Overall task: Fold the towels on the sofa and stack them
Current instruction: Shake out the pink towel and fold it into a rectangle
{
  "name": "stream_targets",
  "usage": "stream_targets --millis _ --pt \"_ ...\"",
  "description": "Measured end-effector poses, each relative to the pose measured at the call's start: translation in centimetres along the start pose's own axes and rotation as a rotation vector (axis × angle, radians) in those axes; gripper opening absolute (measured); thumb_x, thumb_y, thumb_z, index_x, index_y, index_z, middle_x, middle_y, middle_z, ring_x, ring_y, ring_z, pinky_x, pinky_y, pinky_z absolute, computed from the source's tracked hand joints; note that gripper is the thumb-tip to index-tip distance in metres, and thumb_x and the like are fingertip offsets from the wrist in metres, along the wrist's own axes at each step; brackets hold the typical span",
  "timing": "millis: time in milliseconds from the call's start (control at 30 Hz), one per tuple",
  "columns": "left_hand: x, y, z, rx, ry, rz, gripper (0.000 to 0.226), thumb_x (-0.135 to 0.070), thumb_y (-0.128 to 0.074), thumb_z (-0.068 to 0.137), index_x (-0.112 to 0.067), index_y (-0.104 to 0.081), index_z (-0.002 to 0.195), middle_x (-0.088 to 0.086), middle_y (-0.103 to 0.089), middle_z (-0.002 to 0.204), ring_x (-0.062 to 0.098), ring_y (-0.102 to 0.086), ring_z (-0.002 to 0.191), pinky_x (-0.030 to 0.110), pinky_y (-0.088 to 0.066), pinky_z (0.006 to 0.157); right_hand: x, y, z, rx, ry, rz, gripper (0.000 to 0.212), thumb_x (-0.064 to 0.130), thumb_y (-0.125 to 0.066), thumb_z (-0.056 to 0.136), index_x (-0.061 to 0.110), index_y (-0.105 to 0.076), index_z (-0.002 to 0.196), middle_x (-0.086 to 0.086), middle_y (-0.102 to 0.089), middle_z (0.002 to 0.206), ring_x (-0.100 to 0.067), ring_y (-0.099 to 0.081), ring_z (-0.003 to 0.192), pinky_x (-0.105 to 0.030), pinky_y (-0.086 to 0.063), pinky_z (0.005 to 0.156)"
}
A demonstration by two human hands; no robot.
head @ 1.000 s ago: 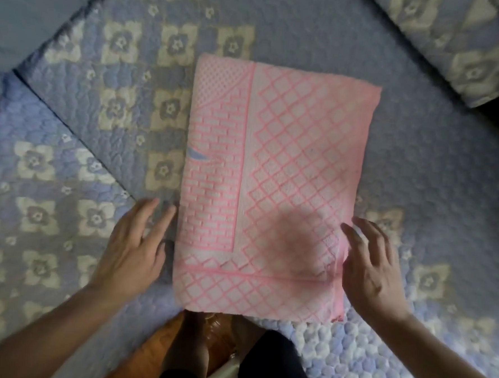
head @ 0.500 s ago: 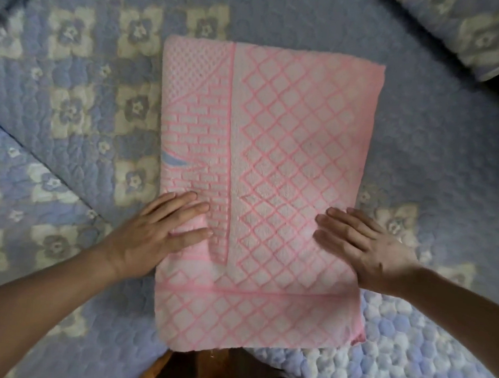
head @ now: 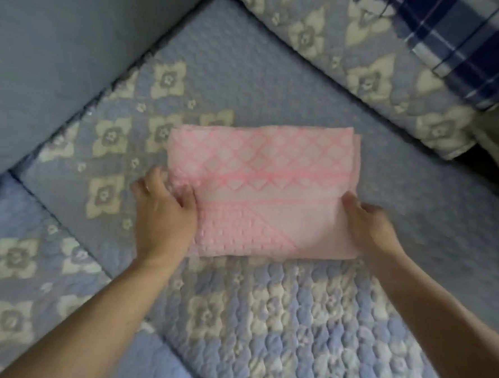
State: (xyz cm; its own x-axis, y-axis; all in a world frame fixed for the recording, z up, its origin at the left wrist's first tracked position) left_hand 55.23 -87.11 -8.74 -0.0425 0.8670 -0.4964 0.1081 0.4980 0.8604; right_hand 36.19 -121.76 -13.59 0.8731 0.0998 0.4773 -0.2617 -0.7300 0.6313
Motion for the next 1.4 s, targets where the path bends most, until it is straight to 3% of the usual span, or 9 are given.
stream_targets --millis 133,267,500,767,900,1000,1200,1300,1400 --pt "-7.1 0.6 -1.7 -0.056 -0.481 0.128 0.067 -0.037 -0.063 0.092 -0.019 -0.039 0.152 0.025 -0.026 0.156 0.042 -0.029 0.143 0.051 -0.03 0.116 -2.3 0.3 -2.2 -0.043 -0.05 0.062 0.053 0.044 -0.043 0.103 0.0 -0.071 0.099 -0.019 -0.068 0.097 -0.034 -0.063 0.096 -0.04 -0.048 0.082" --pt "-4.7 -2.9 2.2 0.123 -0.043 -0.16 0.077 -0.047 -0.055 0.097 -0.027 -0.015 0.16 0.019 -0.029 0.157 0.035 -0.036 0.141 0.041 -0.035 0.111 -2.5 0.4 -3.4 -0.006 -0.067 0.14 0.056 0.057 -0.042 0.1 0.011 -0.064 0.077 -0.011 -0.068 0.088 -0.032 -0.064 0.089 -0.038 -0.046 0.076" --pt "-4.3 -3.1 4.9 0.154 -0.027 -0.12 0.04 -0.039 -0.038 0.105 -0.027 -0.042 0.142 0.018 -0.055 0.133 0.036 -0.053 0.119 0.04 -0.042 0.093 7.0 1.7 2.0 0.021 0.105 0.273 0.062 0.066 -0.057 0.088 0.022 -0.049 0.131 0.004 -0.063 0.108 -0.019 -0.063 0.096 -0.034 -0.05 0.082" --pt "-1.7 -5.5 7.0 0.288 0.207 0.07 0.028 -0.037 -0.038 0.104 -0.015 -0.056 0.108 0.025 -0.062 0.116 0.042 -0.059 0.103 0.04 -0.042 0.079 5.3 0.2 1.7 -0.171 0.119 0.1 0.044 0.051 -0.051 0.097 0.011 -0.05 0.113 -0.023 -0.063 0.112 -0.041 -0.058 0.105 -0.038 -0.039 0.08" --pt "-9.5 -2.0 5.9 -0.008 -0.236 0.37 0.042 -0.032 -0.053 0.094 -0.019 -0.054 0.134 0.02 -0.044 0.139 0.044 -0.044 0.126 0.053 -0.039 0.102 6.5 0.7 3.0 -0.281 0.079 -0.098 0.054 0.05 -0.039 0.101 0.0 -0.052 0.115 -0.031 -0.061 0.115 -0.046 -0.058 0.107 -0.043 -0.044 0.087" --pt "-12.8 -4.0 1.0 0.131 -0.563 0.449 0.054 -0.048 -0.036 0.101 -0.033 -0.034 0.153 0.007 -0.023 0.162 0.037 -0.019 0.149 0.056 -0.015 0.121 6.5 0.6 3.7 -0.25 0.064 -0.109 0.05 0.046 -0.034 0.103 0.001 -0.049 0.119 -0.031 -0.061 0.116 -0.046 -0.058 0.107 -0.043 -0.045 0.086" --pt "-9.8 -10.7 1.3 0.371 -0.485 0.618 0.064 -0.062 -0.011 0.099 -0.042 0.001 0.158 0.001 0.001 0.169 0.034 0.013 0.153 0.061 0.009 0.119 16.7 1.2 -3.6 -0.506 0.496 -0.29 0.067 0.01 -0.047 0.088 0.016 -0.03 0.153 -0.016 -0.033 0.154 -0.04 -0.028 0.141 -0.055 -0.025 0.115" --pt "-9.7 -10.5 1.2 0.359 -0.523 0.632 0.072 -0.063 -0.028 0.096 -0.039 0.0 0.158 0.002 -0.002 0.168 0.034 0.009 0.154 0.063 0.004 0.119 19.3 -5.1 -7.2 -0.272 0.787 -0.467 0.056 0.038 -0.034 0.101 0.024 -0.03 0.155 -0.008 -0.02 0.164 -0.032 -0.006 0.153 -0.052 -0.007 0.123" --pt "-8.8 -8.8 2.5 0.295 -0.576 0.578 0.062 -0.062 -0.024 0.099 -0.041 -0.018 0.156 0.001 -0.018 0.167 0.031 -0.009 0.154 0.06 -0.009 0.121 11.9 -4.9 -0.6 -0.22 0.533 -0.672 0.067 0.059 -0.019 0.102 0.022 -0.025 0.157 -0.014 -0.019 0.164 -0.033 -0.009 0.152 -0.051 -0.007 0.123"
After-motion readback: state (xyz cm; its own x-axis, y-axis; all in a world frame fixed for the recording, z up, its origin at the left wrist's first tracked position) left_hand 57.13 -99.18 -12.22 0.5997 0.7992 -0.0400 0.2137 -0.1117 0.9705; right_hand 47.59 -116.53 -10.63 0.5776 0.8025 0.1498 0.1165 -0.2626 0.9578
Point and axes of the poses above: each hand's wrist, its own z-axis towards the middle knuckle, its own y-axis out of the back of the hand, x = y × z, the point moved 10 cm from there along z, towards the middle knuckle
